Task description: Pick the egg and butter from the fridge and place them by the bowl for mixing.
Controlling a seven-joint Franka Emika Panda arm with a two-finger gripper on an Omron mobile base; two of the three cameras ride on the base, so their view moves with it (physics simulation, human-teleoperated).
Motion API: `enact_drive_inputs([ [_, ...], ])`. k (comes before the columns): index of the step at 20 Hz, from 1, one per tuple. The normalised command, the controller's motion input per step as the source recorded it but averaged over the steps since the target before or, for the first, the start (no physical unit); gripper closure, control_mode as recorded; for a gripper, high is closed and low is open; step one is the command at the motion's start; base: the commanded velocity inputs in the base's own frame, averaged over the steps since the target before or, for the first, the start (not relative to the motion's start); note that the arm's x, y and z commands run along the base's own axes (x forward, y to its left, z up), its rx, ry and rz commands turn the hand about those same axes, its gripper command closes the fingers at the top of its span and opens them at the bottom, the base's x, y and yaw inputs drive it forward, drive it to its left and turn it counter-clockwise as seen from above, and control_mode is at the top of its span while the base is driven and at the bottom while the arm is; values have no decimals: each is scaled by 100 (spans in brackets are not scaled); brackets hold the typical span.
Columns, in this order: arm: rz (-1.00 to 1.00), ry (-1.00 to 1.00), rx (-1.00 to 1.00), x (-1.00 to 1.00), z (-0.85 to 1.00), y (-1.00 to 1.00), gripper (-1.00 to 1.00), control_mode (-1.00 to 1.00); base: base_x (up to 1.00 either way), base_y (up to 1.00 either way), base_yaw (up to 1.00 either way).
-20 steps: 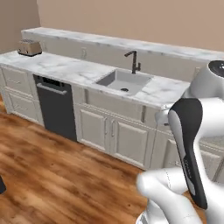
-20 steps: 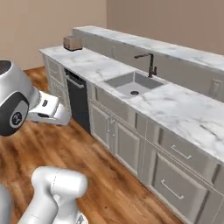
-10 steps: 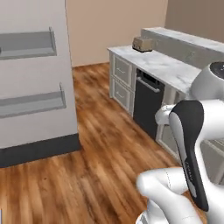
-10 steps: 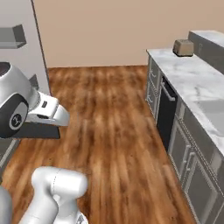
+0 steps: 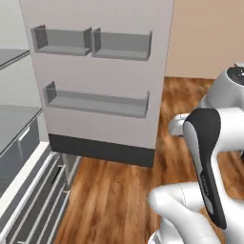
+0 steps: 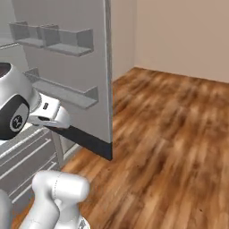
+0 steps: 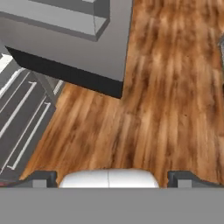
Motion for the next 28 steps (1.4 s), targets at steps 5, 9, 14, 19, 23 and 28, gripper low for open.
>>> enact_drive_inputs([
  [5, 0, 0, 0, 0, 0, 0, -100, 100, 36, -7, 89],
  [9, 0, 0, 0, 0, 0, 0, -100, 100, 21, -5, 85],
  [14, 0, 0, 0, 0, 0, 0, -100, 100, 23, -32, 73],
  [19, 0, 0, 0, 0, 0, 0, -100, 100, 23, -64, 55],
  [23, 0, 0, 0, 0, 0, 0, -100, 100, 40, -25, 23],
  [28, 0, 0, 0, 0, 0, 0, -100, 100, 67, -10, 21],
])
